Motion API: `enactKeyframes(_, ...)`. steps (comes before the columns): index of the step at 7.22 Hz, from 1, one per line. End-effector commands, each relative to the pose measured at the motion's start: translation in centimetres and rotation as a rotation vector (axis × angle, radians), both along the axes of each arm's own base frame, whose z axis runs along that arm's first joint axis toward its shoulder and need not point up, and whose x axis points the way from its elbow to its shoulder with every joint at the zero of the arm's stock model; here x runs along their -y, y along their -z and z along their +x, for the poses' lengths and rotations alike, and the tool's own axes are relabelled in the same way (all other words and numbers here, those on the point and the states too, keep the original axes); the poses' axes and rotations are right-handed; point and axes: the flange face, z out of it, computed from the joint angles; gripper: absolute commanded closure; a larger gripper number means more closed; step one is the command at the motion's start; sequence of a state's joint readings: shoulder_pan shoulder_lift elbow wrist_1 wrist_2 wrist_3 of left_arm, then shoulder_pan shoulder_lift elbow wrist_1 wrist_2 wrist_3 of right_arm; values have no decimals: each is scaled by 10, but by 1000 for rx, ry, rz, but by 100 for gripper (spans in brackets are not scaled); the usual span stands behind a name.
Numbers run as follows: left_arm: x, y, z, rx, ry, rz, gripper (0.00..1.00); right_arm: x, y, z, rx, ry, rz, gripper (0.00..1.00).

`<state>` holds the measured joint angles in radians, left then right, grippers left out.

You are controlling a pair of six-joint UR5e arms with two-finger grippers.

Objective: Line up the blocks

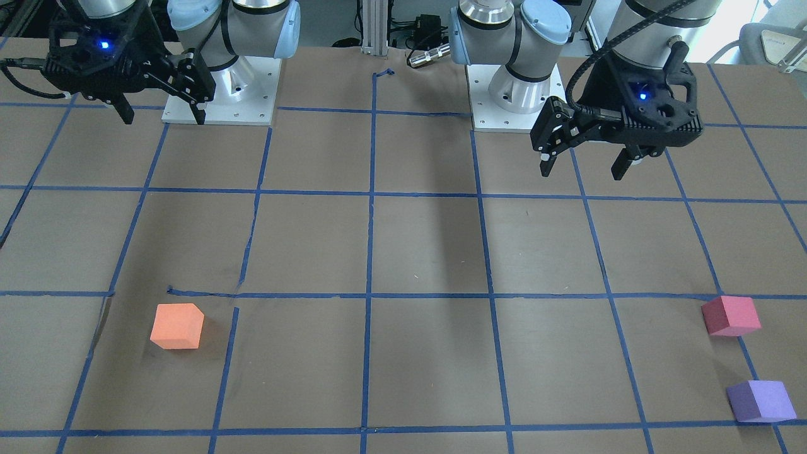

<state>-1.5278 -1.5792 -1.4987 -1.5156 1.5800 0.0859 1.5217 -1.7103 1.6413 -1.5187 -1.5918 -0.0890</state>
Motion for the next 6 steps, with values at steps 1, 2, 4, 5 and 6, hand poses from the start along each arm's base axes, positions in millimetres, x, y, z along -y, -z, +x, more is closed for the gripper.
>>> enactKeyframes(1, 0, 0, 0, 0, 0, -1, 0, 0, 0, 0, 4, 0, -2, 0)
enactKeyframes(2, 0, 0, 0, 0, 0, -1, 0, 1, 0, 1, 6, 0, 0, 0)
enactKeyframes(4, 0, 0, 0, 0, 0, -1, 0, 4, 4, 0, 2, 0, 9, 0)
enactKeyframes(5, 0, 0, 0, 0, 0, 1, 0, 4, 5, 0, 6, -2, 10, 0)
enactKeyframes(6, 0, 0, 0, 0, 0, 1, 0, 4, 6, 0, 6, 0, 12, 0)
